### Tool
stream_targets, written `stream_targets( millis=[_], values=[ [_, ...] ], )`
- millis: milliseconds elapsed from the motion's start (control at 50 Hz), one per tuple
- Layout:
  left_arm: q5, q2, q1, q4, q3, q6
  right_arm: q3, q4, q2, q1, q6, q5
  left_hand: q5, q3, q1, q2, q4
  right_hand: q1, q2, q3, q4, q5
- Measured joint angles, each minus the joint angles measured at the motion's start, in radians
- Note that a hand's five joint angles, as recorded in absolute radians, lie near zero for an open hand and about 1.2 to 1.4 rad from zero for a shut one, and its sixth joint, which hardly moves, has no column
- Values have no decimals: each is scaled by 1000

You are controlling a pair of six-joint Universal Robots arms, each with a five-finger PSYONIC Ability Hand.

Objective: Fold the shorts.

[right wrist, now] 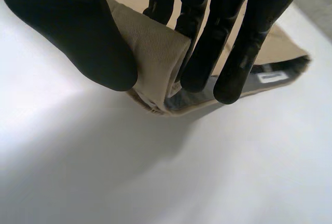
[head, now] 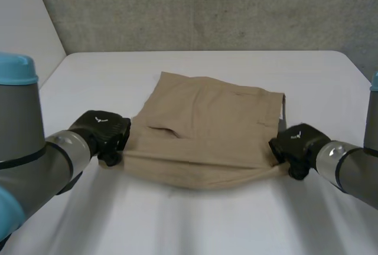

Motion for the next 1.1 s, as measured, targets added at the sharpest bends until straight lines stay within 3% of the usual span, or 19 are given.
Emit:
stream_targets(
  millis=[180, 360, 440, 460, 560, 660, 780, 820, 860, 900, 920, 1100],
  values=[
    [4, 184, -25, -51, -129, 110, 61, 218, -177, -11, -118, -18, 0, 0, 0, 0, 0, 0, 0, 0, 0, 0],
    [19, 402, -50, -120, -98, 131, 58, 253, -403, -15, -133, -31, 0, 0, 0, 0, 0, 0, 0, 0, 0, 0],
    [28, 429, -51, -127, -85, 130, 56, 258, -419, -15, -133, -35, 0, 0, 0, 0, 0, 0, 0, 0, 0, 0],
    [58, 479, -49, -138, -59, 126, 49, 282, -475, -15, -129, -67, 0, 0, 0, 0, 0, 0, 0, 0, 0, 0],
    [98, 494, -39, -135, -49, 124, 53, 294, -491, -25, -128, -109, 0, 3, 0, 2, 3, 0, 0, 0, 0, 0],
    [121, 413, -27, -106, -45, 125, 63, 282, -441, -58, -134, -132, 0, 3, 0, 2, 3, 0, 0, 0, 0, 0],
    [119, 121, -25, -2, 48, 126, 32, 198, -234, -85, -134, -121, 0, 3, 0, 2, 4, 0, 0, 0, 0, 0],
    [118, 92, -25, 8, 64, 126, 27, 190, -219, -85, -132, -119, 0, 3, 0, 2, 4, 0, 0, 0, 0, 0],
    [113, -66, -25, 59, 172, 126, -7, 131, -124, -85, -112, -100, 0, 3, 0, 2, 4, 4, 0, 0, 0, 0],
    [113, -95, -25, 69, 197, 126, -13, 121, -111, -85, -107, -95, 0, 4, 0, 2, 4, 4, 0, 0, 0, 0],
    [109, -224, -26, 113, 315, 127, -51, 60, -41, -84, -71, -64, 0, 4, 0, 2, 4, 4, 0, 0, 0, 0],
    [84, -560, -43, 293, 659, 145, -134, -152, 111, -58, 3, 95, 0, 4, 0, 3, 4, 4, 0, 0, 1, 0]
  ],
)
